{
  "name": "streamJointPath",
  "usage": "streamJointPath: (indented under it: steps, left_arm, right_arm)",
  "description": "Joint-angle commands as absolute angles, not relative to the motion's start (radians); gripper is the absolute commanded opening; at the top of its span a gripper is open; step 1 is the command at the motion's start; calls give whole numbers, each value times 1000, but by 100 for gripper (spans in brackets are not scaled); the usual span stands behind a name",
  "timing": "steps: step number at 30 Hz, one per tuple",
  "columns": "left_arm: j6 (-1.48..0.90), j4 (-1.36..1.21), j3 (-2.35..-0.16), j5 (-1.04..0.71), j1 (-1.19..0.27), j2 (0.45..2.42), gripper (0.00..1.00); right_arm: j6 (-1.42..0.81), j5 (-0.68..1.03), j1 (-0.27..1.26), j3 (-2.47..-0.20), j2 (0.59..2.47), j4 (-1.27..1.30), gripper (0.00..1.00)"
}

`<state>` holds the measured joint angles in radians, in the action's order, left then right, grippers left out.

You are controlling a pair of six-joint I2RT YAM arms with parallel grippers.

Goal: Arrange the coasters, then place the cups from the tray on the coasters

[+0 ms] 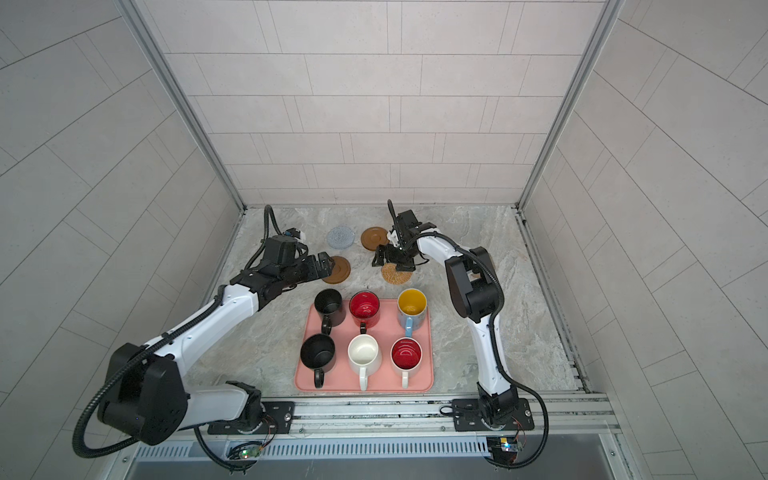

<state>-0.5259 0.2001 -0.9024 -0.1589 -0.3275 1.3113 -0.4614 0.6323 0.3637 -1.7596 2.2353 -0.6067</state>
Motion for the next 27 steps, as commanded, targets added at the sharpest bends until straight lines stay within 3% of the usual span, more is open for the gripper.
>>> streamJointPath:
  steps: [1, 27]
  left_arm:
    - [-537, 178, -890, -138, -326, 1290, 100]
    - [-537, 183, -887, -135, -324, 1279, 100]
  right_arm:
    - [-480, 635, 390, -1789, 2323, -659, 99]
    - [-494, 670, 467, -1976, 2457, -714, 99]
